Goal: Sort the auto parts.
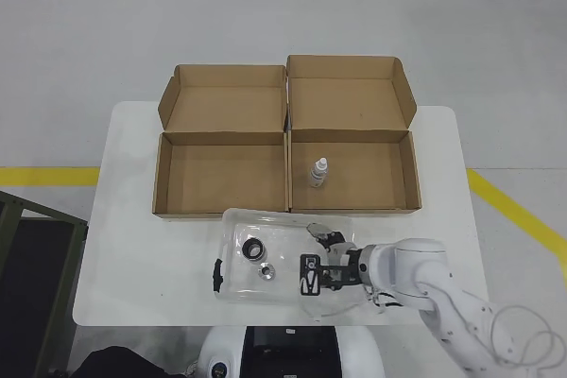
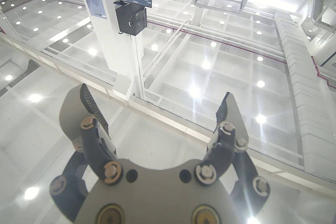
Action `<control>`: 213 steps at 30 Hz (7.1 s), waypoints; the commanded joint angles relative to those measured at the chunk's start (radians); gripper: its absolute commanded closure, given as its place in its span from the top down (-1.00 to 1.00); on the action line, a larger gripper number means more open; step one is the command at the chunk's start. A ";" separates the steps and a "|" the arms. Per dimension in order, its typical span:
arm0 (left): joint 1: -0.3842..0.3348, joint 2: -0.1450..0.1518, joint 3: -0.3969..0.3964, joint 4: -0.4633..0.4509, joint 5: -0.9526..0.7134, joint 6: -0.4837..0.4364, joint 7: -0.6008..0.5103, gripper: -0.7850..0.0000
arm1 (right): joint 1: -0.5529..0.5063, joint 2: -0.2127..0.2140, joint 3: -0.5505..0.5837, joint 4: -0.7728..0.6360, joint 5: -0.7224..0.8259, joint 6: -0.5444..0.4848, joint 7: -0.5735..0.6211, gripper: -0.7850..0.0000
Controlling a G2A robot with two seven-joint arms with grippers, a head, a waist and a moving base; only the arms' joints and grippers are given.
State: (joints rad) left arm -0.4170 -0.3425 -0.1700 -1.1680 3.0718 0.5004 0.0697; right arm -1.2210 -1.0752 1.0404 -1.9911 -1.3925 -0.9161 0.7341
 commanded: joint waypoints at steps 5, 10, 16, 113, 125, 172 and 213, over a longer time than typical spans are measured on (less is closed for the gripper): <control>0.000 0.000 0.000 0.000 0.000 0.000 0.000 1.00 | 0.027 -0.004 -0.037 0.030 -0.003 0.026 0.056 0.79; 0.000 0.000 0.000 0.000 0.000 0.000 0.000 1.00 | 0.046 -0.008 -0.066 0.050 0.004 0.040 0.097 0.58; 0.000 0.000 0.000 0.000 0.000 0.000 0.000 1.00 | 0.064 -0.011 -0.100 0.054 -0.004 0.053 0.140 0.42; 0.000 0.000 0.000 0.000 0.000 0.000 0.000 1.00 | 0.119 0.033 0.273 0.110 0.357 0.059 -0.637 -1.00; 0.000 0.000 0.000 0.000 0.000 0.000 0.000 1.00 | 0.126 0.035 0.235 0.175 0.312 0.094 -0.507 -1.00; 0.000 0.000 0.000 0.000 0.000 0.000 0.000 1.00 | 0.419 -0.012 -0.035 0.593 0.212 0.215 -0.131 -0.76; 0.000 0.000 0.000 0.000 0.000 0.000 0.000 1.00 | 0.056 0.059 0.159 0.040 0.259 0.067 -0.193 -0.01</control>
State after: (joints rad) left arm -0.4170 -0.3425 -0.1700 -1.1680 3.0718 0.5004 0.0697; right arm -1.1568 -1.0167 1.2110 -1.9388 -1.1287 -0.8342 0.5434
